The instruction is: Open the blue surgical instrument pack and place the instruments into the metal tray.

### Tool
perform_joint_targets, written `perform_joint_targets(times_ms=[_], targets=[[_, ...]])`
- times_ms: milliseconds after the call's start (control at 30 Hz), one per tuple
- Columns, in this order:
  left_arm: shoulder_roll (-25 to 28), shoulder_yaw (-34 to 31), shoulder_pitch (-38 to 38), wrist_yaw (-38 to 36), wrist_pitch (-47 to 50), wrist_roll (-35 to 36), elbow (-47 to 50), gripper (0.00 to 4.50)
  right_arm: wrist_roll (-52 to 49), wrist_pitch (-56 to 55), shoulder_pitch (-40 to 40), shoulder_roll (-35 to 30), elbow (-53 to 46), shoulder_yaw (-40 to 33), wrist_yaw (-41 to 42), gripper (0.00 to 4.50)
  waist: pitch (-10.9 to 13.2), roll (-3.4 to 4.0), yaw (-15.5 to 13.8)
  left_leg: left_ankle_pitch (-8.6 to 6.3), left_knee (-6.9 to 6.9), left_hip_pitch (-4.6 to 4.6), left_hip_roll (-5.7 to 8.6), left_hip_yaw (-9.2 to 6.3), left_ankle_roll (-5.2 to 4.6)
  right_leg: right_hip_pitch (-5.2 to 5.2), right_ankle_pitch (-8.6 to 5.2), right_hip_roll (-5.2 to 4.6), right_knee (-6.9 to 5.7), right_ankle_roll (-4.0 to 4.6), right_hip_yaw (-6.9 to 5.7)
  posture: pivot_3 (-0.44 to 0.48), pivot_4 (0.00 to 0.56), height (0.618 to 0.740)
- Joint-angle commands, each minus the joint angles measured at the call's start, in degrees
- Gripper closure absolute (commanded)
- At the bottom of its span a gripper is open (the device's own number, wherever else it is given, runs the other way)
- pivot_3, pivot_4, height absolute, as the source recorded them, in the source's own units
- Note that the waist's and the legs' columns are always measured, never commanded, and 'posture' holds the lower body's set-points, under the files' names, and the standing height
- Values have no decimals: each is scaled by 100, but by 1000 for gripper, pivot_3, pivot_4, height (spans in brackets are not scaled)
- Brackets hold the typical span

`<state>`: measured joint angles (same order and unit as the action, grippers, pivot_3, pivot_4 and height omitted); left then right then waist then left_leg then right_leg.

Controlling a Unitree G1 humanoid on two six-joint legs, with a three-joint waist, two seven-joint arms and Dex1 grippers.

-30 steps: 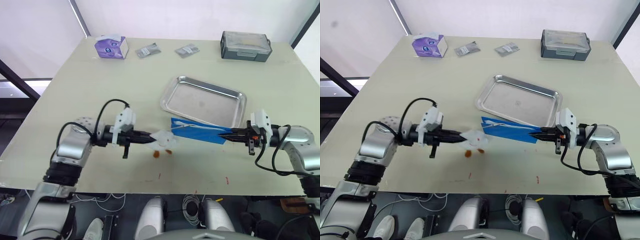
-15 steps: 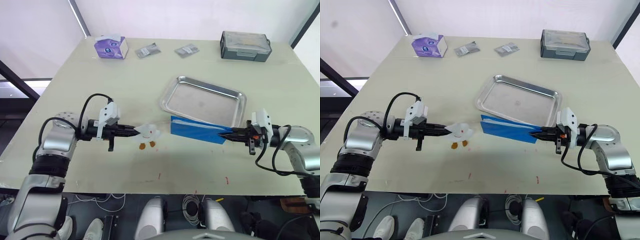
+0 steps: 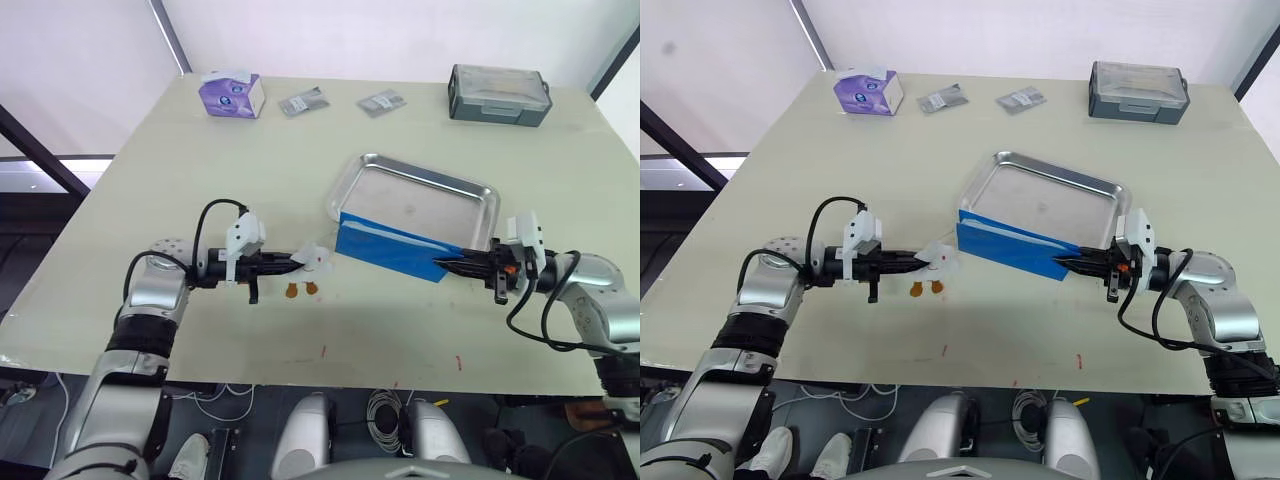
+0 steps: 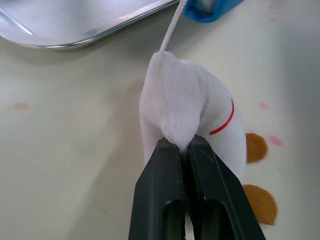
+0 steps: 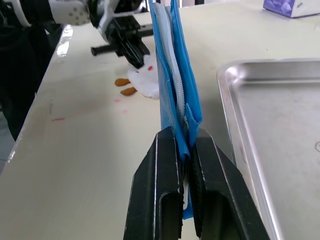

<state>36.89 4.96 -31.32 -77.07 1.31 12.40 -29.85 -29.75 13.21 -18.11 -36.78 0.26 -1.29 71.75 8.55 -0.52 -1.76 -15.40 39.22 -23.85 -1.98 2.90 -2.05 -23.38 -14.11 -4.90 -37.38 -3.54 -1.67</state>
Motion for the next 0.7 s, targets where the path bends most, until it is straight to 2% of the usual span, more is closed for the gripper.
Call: perform_joint_targets(times_ms=[33, 200, 467, 700], targets=[[-258, 350, 143, 139, 94, -341, -387, 4488, -365, 219, 9, -138, -508, -336, -22, 4500, -11, 18, -43, 0, 0, 0, 2, 0, 0, 0, 0, -1, 1, 0, 0, 0, 150, 727], [-298, 348, 178, 96, 163, -338, -396, 4488, -849, 715, -56, -127, -808, -621, -239, 4500, -21, 30, -61, -1, 1, 3, 18, -16, -1, 15, -4, -9, 5, -8, 1, 0, 150, 727], [-323, 374, 286, 80, 203, -315, -245, 4488, -1777, 1546, -439, 201, -1102, -1111, -1071, 4500, -34, 50, -59, -6, 1, 10, 22, -25, -11, 29, -7, -9, 13, -13, 1, 0, 150, 727], [-204, 313, 335, 8, 309, -242, -15, 4488, -806, 951, -129, -167, -1209, -572, -590, 4500, -40, 52, -52, -10, 1, 10, 28, -33, -17, 32, -11, -11, 15, -20, 4, 0, 150, 727]])
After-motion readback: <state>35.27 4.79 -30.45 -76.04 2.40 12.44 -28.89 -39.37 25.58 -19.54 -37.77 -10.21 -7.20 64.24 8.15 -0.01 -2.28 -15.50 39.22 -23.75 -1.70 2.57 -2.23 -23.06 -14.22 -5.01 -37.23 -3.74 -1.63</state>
